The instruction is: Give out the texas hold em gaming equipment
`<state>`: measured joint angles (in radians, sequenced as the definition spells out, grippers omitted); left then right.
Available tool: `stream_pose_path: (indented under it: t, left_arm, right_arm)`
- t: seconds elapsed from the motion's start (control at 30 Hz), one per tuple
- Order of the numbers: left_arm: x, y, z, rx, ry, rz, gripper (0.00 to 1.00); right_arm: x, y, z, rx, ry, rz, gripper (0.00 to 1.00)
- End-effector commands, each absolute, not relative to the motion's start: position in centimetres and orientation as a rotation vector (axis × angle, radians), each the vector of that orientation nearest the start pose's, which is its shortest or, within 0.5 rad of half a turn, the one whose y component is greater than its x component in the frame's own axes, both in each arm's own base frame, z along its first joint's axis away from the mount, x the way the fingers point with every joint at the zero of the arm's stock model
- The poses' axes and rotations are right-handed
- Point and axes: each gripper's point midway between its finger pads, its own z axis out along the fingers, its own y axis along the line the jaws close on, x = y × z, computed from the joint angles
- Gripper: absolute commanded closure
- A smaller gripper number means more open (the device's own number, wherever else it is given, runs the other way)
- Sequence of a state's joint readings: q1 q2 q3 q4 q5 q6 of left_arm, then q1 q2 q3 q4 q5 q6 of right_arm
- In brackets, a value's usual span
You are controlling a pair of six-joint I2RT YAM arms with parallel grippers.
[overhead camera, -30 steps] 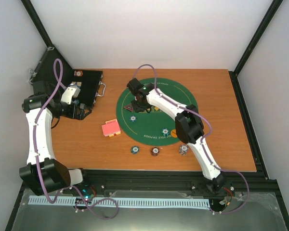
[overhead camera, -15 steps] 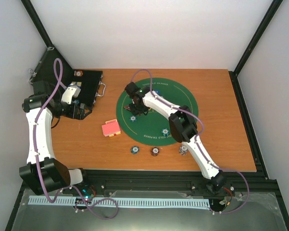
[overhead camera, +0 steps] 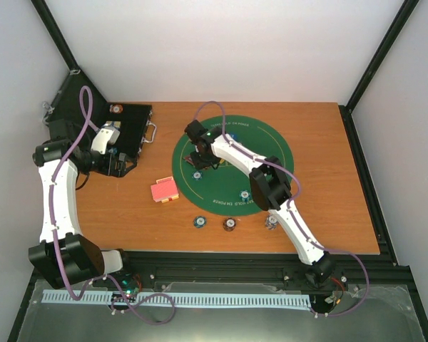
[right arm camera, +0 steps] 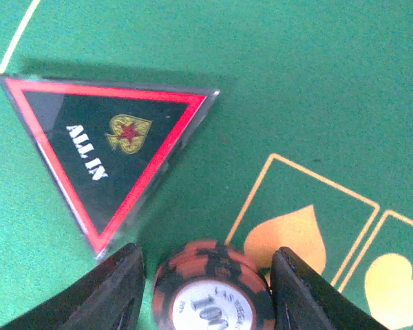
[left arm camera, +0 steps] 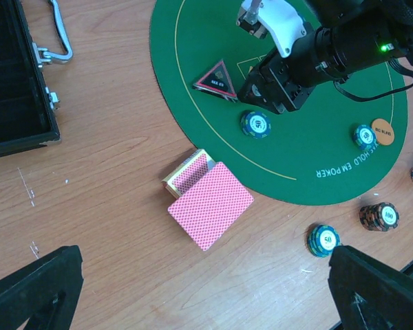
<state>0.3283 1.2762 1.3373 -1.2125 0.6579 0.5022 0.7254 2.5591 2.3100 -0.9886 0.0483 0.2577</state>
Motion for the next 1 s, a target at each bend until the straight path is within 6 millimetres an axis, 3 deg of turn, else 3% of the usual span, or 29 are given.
stream_pose_path:
  t: [0.0, 0.23, 0.4, 0.47, 0.53, 0.57, 0.73, 0.87, 0.97]
  left_arm:
    - [29.1, -1.2, 25.2, 0.42, 2.404, -0.539, 0.0]
    - [29.0, -1.4, 25.3, 0.403, 2.404, -0.566, 0.0]
    - [29.0, -1.3, 25.8, 0.393, 2.407, -0.556, 0.0]
    - [28.9, -1.3, 26.1, 0.392, 2.402, -0.551, 0.0]
    - [28.8, -1.4, 26.3, 0.391, 2.396, -0.548, 0.0]
    - [28.7, -1.5, 26.3, 0.391, 2.396, -0.551, 0.0]
    - [28.4, -1.7, 26.3, 0.396, 2.394, -0.564, 0.0]
    - [28.4, -1.9, 26.6, 0.392, 2.386, -0.577, 0.0]
    - [28.4, -1.9, 26.5, 0.39, 2.387, -0.58, 0.0]
  right_arm:
    - [44.4, 36.8, 4.0, -0.619, 2.727, 0.16, 0.44]
    - [44.8, 35.8, 10.0, -0.605, 2.656, 0.178, 0.39]
    - [42.2, 34.5, 14.5, -0.599, 2.625, 0.199, 0.4]
    - [39.1, 33.6, 13.6, -0.63, 2.652, 0.18, 0.4]
    - [36.6, 33.3, 14.5, -0.643, 2.628, 0.18, 0.38]
    - [34.4, 32.6, 13.3, -0.664, 2.654, 0.155, 0.37]
    - [26.7, 30.1, 11.4, -0.652, 2.686, 0.158, 0.25]
    - [22.5, 28.4, 9.3, -0.627, 2.735, 0.183, 0.24]
    - [20.7, 27.8, 8.2, -0.622, 2.756, 0.202, 0.22]
